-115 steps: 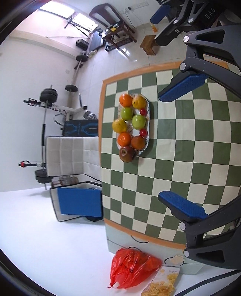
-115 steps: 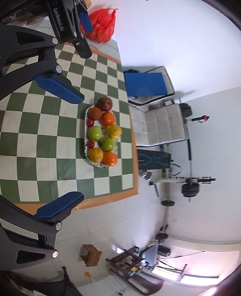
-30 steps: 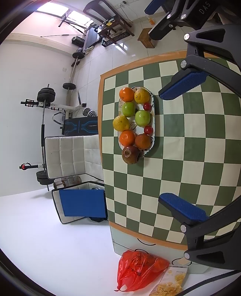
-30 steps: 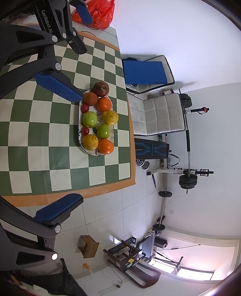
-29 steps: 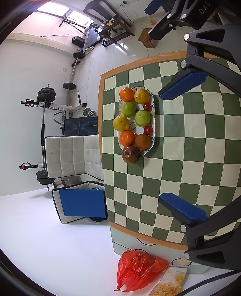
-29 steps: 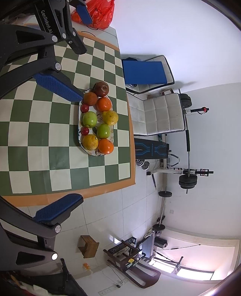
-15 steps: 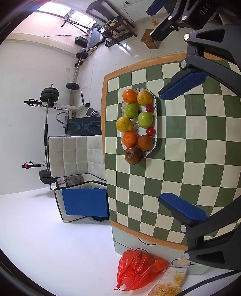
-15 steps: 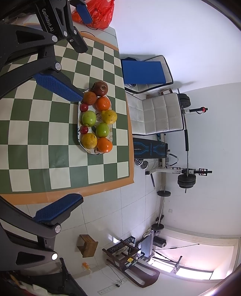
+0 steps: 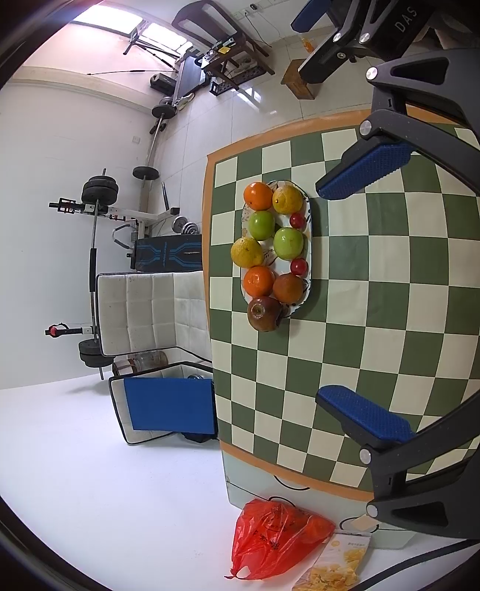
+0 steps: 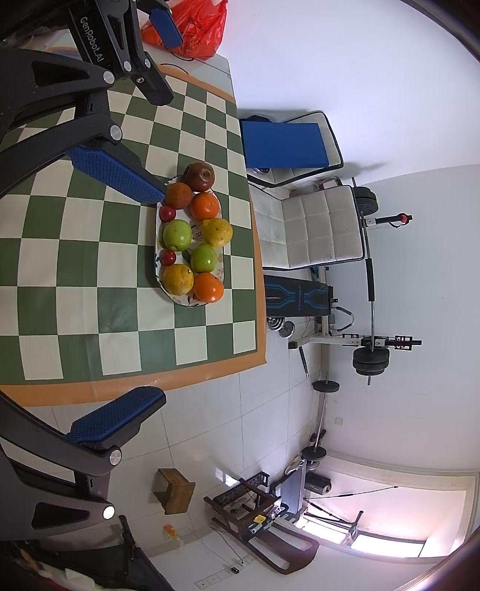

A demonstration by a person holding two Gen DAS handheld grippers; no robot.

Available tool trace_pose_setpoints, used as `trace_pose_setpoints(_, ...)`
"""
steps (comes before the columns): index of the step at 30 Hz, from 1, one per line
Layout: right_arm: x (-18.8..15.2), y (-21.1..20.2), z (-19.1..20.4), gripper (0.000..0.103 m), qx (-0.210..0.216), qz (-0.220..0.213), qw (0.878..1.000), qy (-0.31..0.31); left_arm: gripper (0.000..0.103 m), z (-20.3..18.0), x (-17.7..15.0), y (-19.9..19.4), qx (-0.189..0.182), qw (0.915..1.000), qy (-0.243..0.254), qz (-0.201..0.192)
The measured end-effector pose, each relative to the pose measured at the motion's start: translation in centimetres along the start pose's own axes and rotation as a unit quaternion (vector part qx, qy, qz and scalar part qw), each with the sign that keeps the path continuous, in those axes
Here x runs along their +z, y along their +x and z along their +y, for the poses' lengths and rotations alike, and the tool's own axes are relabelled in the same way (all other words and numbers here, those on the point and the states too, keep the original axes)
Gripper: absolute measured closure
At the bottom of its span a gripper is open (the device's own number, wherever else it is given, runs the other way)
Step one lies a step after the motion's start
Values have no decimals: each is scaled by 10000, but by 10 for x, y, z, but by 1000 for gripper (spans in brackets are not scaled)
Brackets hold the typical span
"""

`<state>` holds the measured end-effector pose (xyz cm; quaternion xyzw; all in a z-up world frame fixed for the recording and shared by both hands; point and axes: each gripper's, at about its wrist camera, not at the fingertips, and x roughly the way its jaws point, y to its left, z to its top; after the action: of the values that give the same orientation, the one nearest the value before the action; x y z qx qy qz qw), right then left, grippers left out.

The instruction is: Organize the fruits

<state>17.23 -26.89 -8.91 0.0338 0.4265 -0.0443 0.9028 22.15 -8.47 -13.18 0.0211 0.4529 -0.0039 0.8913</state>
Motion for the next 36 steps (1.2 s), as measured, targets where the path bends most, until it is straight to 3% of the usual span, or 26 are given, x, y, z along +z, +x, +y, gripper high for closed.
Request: trace_pose_setpoints(36,0,-9,-6,1,57,-23,10000,-20,0,-2,-2,-3,48,10000,5,-13)
